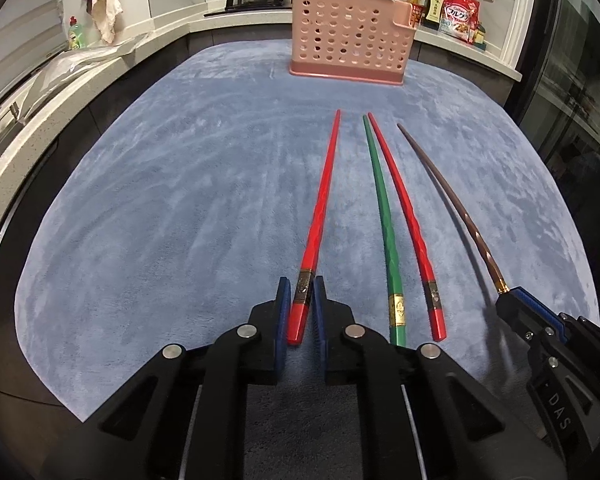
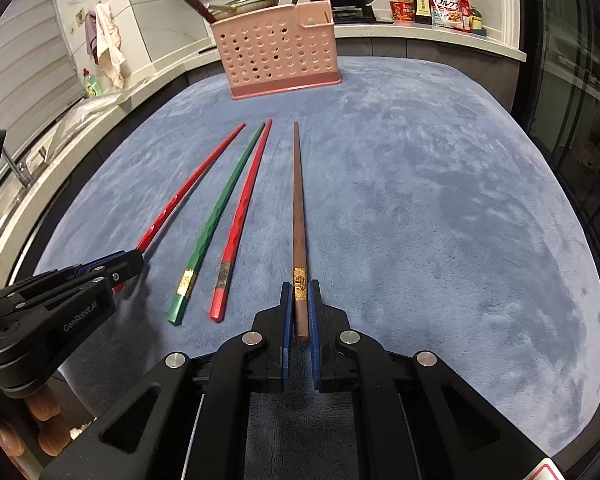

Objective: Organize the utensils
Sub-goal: 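Lift both held chopsticks and carry them toward the pink holder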

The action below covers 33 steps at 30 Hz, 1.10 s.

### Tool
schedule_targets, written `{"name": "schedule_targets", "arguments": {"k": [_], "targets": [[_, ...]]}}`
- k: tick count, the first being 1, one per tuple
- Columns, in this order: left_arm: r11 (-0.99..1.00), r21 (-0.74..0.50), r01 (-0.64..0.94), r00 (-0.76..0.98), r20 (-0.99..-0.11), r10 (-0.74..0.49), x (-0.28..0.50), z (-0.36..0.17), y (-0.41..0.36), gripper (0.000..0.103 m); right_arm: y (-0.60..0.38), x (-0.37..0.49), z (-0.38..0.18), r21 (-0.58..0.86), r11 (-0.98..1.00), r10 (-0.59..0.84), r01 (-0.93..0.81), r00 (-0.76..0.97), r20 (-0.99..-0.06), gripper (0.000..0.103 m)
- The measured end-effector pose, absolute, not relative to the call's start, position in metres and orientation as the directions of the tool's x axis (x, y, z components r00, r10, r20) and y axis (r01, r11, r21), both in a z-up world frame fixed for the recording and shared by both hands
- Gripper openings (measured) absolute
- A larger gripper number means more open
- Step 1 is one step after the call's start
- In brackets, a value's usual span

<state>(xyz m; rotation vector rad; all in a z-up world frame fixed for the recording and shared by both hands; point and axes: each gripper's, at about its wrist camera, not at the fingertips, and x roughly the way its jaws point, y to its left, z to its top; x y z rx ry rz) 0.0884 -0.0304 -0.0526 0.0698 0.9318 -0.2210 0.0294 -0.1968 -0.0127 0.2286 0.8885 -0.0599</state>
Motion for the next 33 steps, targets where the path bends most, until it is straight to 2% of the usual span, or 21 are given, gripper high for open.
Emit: {"name": "schedule_targets", "arguments": {"k": [9, 22, 33], "targets": [[0.976, -0.055, 0.213, 0.619, -0.765, -0.178, 0.087, -0.022, -0.023, 0.011, -0.211, 0.029, 0.017, 0.202, 0.966, 0.036, 0.163, 0.688, -0.725, 0.007], [0.972, -0.069, 0.226, 0.700, -0.682, -0.212, 0.114, 0.055, -0.021, 0.007, -0.239, 0.058, 0.113, 0.240, 0.961, 0.027, 0.135, 0.821, -0.571, 0.007], [0.967, -0.045, 0.251, 0.746, -0.627, -0.223, 0.149, 0.107, -0.031, 0.006, -0.252, 0.089, 0.161, 0.244, 0.964, 0.032, 0.105, 0.867, -0.497, 0.007]]}}
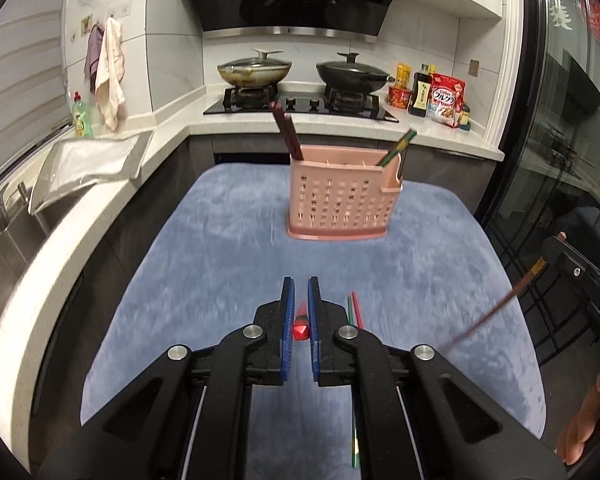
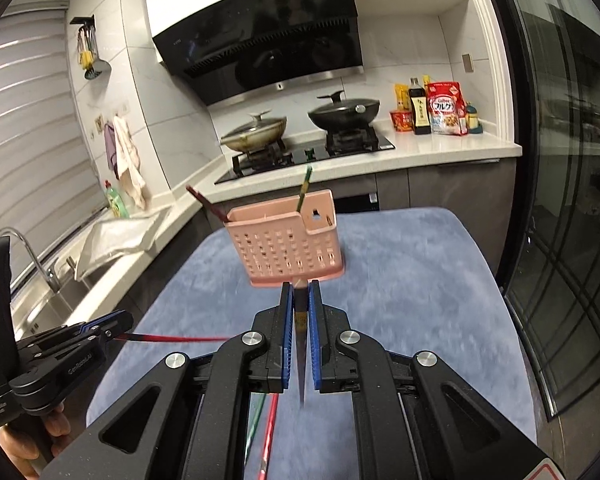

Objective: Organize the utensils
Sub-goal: 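Lift both held chopsticks and carry them toward the pink holder, then lower both held chopsticks into the pink holder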

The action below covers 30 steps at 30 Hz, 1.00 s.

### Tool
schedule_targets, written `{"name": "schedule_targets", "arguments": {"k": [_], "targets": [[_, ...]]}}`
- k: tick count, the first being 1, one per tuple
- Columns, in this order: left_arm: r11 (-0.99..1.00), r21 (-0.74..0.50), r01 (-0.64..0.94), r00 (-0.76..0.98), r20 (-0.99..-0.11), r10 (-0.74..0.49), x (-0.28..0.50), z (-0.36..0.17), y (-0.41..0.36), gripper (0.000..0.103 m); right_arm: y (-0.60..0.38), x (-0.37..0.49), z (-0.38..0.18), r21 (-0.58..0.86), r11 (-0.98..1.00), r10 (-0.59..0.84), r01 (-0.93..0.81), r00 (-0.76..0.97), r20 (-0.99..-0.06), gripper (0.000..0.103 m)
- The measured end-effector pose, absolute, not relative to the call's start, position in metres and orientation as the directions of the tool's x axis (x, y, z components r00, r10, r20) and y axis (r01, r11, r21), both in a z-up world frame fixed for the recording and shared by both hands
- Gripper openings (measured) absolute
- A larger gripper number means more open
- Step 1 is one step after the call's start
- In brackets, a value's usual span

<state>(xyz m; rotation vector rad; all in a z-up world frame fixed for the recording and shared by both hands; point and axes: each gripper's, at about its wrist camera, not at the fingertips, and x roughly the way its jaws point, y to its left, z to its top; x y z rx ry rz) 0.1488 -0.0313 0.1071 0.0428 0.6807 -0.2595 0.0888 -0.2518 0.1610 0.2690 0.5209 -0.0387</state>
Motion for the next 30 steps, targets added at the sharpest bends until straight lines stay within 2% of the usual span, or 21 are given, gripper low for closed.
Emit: {"name": "schedule_targets", "arguments": {"k": [19, 23, 30], "targets": [[0.953, -0.041, 0.299, 0.808, -0.520, -0.276, 0.217, 0.195, -0.057, 0.006, -0.274, 0.168, 0.219, 0.321, 0.946, 0.108, 0.037, 0.899, -0.424, 0.007], [0.952, -0.043, 0.303, 0.828, -0.484, -0.285, 0.233, 0.217, -0.064, 0.006, -0.278, 0.191, 0.237, 0.326, 0.945, 0.107, 0.031, 0.912, -0.397, 0.007], [0.949, -0.072, 0.308, 0.875, -0.370, -0.312, 0.271, 0.262, -0.079, 0.006, -0.284, 0.238, 0.267, 0.310, 0.950, 0.080, 0.033, 0.935, -0.346, 0.007]]}}
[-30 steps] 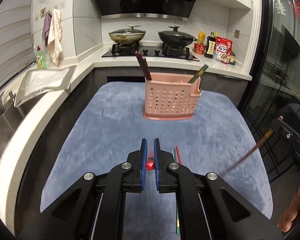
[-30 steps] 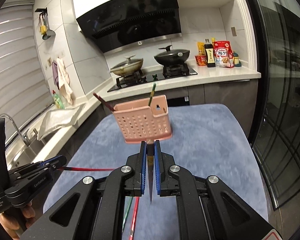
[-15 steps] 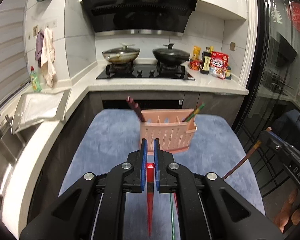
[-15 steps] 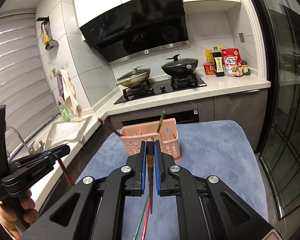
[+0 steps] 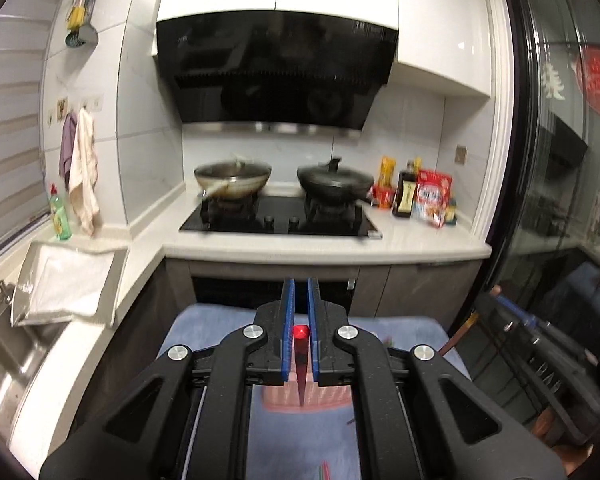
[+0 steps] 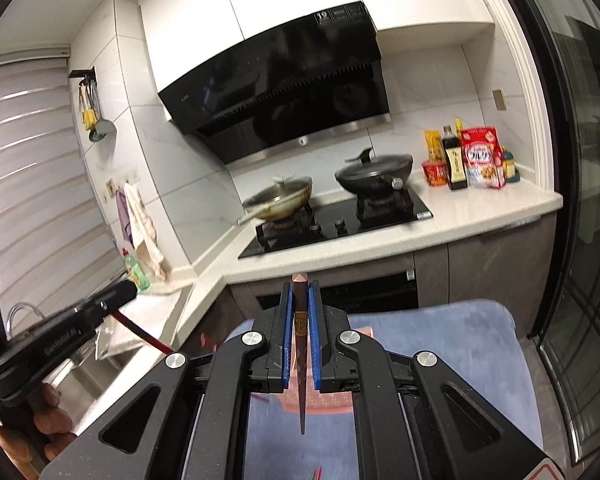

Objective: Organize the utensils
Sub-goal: 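Lower both held chopsticks into the pink holder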

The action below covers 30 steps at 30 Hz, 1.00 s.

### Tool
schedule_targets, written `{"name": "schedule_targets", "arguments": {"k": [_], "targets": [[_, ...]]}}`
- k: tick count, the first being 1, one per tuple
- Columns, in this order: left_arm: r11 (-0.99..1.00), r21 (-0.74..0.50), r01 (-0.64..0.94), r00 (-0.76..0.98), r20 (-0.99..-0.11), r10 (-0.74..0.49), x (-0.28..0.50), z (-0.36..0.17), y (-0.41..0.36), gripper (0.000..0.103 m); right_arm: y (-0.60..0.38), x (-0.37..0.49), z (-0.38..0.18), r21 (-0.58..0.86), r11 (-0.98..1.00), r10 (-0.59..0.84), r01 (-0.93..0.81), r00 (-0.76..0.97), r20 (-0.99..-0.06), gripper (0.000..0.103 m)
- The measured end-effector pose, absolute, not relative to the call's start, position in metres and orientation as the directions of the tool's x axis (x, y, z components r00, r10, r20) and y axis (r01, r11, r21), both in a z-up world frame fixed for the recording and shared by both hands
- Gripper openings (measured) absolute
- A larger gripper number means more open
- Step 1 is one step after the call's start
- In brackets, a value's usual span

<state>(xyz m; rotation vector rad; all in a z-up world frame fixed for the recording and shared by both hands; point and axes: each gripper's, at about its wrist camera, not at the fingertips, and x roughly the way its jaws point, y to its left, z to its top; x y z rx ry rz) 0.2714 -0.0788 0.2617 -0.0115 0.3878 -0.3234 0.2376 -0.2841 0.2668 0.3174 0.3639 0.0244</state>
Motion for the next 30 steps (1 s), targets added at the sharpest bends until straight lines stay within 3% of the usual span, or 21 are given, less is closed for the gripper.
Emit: {"name": "schedule_targets", "arguments": {"k": [13, 30], "targets": [[0.953, -0.058, 0.296, 0.901, -0.314, -0.299, 0.334, 0.286, -0.099, 0.006, -0.289, 0.312, 0.280, 0.299, 0.953, 0.054, 0.046, 0.946, -0.319, 0.007], [0.961, -0.064, 0.270, 0.877, -0.396, -0.273, 0.378, 0.232, -0.095, 0.006, -0.289, 0.354, 0.225, 0.281, 0.956, 0.043, 0.083, 0.909, -0.414, 0.007]]}}
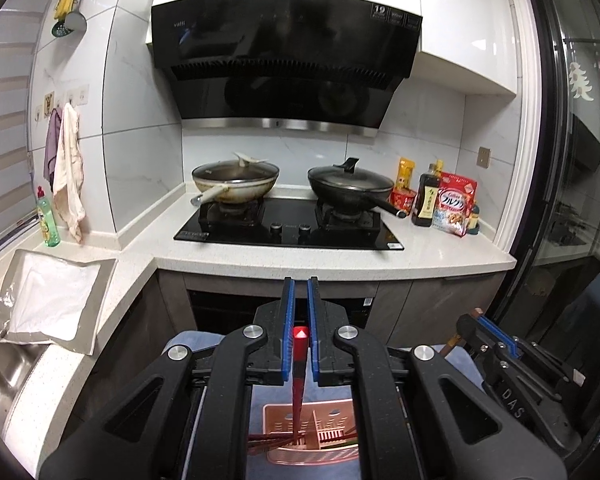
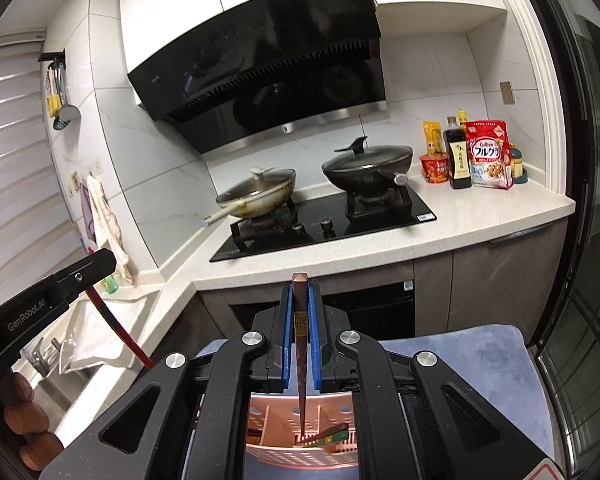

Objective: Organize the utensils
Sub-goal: 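Lower both held chopsticks into the pink holder, then open both tools to release the chopsticks in the holder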

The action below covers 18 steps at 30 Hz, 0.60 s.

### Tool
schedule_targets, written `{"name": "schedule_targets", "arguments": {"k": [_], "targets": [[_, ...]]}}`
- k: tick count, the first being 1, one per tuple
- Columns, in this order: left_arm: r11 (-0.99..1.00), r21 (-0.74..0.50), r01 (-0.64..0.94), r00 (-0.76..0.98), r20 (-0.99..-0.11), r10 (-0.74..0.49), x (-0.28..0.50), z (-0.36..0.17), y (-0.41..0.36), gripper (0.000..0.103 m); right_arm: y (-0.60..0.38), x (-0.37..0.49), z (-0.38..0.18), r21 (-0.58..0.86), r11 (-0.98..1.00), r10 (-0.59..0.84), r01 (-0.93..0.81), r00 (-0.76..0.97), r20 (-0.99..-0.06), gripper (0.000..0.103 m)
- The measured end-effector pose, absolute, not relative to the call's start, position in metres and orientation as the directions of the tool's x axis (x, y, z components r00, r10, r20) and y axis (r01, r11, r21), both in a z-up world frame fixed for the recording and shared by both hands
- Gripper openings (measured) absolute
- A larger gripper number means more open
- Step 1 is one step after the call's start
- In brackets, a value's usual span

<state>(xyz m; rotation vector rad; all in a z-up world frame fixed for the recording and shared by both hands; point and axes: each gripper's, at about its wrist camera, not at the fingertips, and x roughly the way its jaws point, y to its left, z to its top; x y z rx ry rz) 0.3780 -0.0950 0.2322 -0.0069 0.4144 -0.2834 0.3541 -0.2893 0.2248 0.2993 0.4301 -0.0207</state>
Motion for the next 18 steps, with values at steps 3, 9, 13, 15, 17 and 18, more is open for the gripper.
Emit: {"name": "schedule_targets", "arguments": {"k": [3, 9, 13, 15, 17, 18], "targets": [[0.962, -0.051, 0.269, 0.871, -0.414, -0.266, 0.380, 0.222, -0.094, 0.006, -0.288, 0.356, 0.218, 0.272, 0.959, 0.047, 0.080, 0.902, -0.430, 0.007], [0.968, -0.031, 0.250, 0.868, -0.436, -0.238, 0.379, 0.211, -0.092, 0.029, -0.287, 0.352, 0.216, 0.273, 0.958, 0.046, 0.081, 0.901, -0.430, 0.020], [0.972, -0.016, 0.236, 0.877, -0.428, -0.220, 0.373, 0.209, -0.091, 0.047, -0.283, 0.345, 0.223, 0.259, 0.963, 0.043, 0.073, 0.908, -0.416, 0.024], [0.972, -0.010, 0.233, 0.878, -0.427, -0.214, 0.369, 0.208, -0.091, 0.051, -0.279, 0.341, 0.226, 0.246, 0.967, 0.041, 0.068, 0.911, -0.411, 0.026], [0.973, -0.005, 0.231, 0.878, -0.430, -0.211, 0.364, 0.207, -0.091, 0.054, -0.277, 0.336, 0.228, 0.240, 0.969, 0.042, 0.064, 0.911, -0.411, 0.027], [0.973, -0.001, 0.229, 0.877, -0.433, -0.207, 0.362, 0.206, -0.091, 0.055, -0.276, 0.333, 0.228, 0.239, 0.969, 0.044, 0.061, 0.910, -0.412, 0.028]]}}
